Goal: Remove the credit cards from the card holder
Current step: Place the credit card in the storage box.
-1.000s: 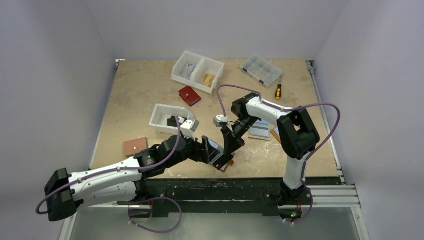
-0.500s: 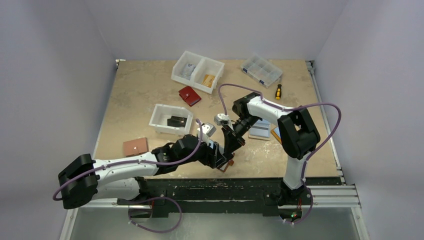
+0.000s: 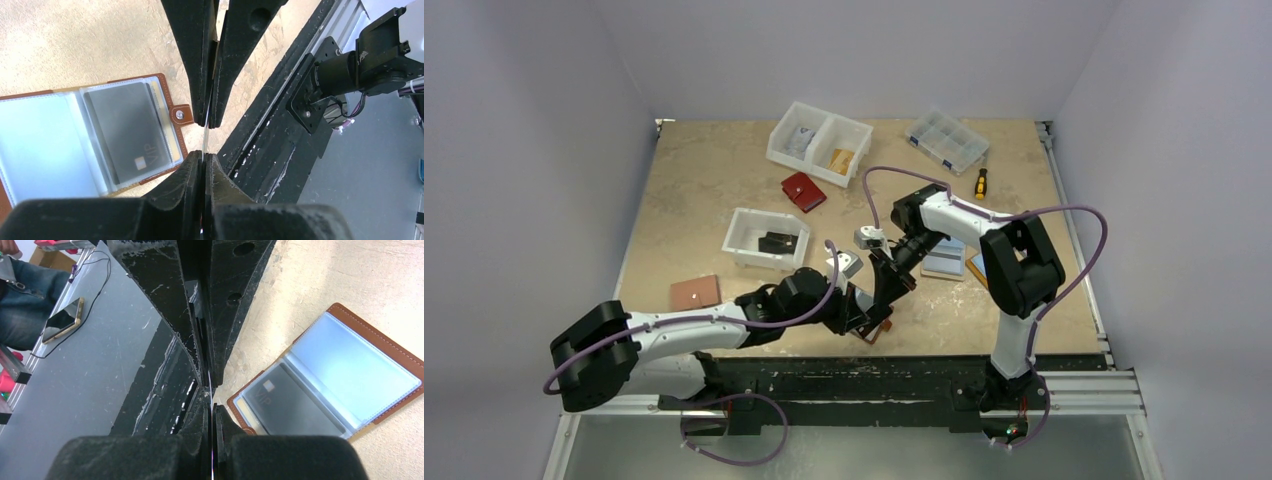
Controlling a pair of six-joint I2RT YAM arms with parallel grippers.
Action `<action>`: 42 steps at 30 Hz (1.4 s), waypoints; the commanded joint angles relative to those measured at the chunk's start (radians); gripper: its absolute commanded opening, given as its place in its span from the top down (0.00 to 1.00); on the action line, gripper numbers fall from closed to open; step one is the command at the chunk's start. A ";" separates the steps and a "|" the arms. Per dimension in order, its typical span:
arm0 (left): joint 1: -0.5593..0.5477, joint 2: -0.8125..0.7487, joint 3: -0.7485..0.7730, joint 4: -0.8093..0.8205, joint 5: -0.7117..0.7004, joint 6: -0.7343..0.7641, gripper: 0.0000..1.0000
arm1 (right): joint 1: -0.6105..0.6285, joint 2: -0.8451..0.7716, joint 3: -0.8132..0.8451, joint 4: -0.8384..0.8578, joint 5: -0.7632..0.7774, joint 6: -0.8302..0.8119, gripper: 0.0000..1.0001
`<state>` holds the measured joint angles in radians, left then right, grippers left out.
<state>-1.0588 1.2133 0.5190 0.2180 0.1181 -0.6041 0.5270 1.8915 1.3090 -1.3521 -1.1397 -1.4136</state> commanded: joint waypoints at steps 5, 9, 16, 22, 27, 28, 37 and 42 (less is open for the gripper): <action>0.042 -0.025 0.011 -0.041 0.025 0.057 1.00 | -0.019 -0.029 0.020 -0.010 -0.033 -0.004 0.69; 0.097 -0.089 0.009 -0.117 0.037 0.067 1.00 | -0.066 -0.068 0.010 -0.008 -0.039 -0.004 0.45; 0.228 -0.238 0.095 -0.434 -0.052 0.104 1.00 | -0.223 -0.128 -0.006 -0.008 -0.064 -0.011 0.36; 0.456 -0.232 0.275 -0.647 -0.115 0.147 1.00 | -0.249 -0.130 -0.019 -0.013 -0.064 -0.039 0.36; 0.639 -0.145 0.381 -0.649 -0.039 0.151 1.00 | -0.249 -0.132 -0.021 -0.023 -0.065 -0.058 0.36; 0.664 -0.119 0.397 -0.649 -0.024 0.150 1.00 | -0.249 -0.135 -0.023 -0.023 -0.065 -0.060 0.36; 0.835 0.031 0.418 -0.568 0.083 0.101 1.00 | -0.249 -0.157 -0.036 -0.022 -0.060 -0.071 0.36; 0.871 0.082 0.403 -0.523 0.109 0.092 1.00 | -0.249 -0.157 -0.039 -0.019 -0.057 -0.071 0.36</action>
<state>-0.2127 1.2709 0.9073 -0.3744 0.1757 -0.4942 0.2749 1.7802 1.2736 -1.3579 -1.1706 -1.4601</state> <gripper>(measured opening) 0.031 0.645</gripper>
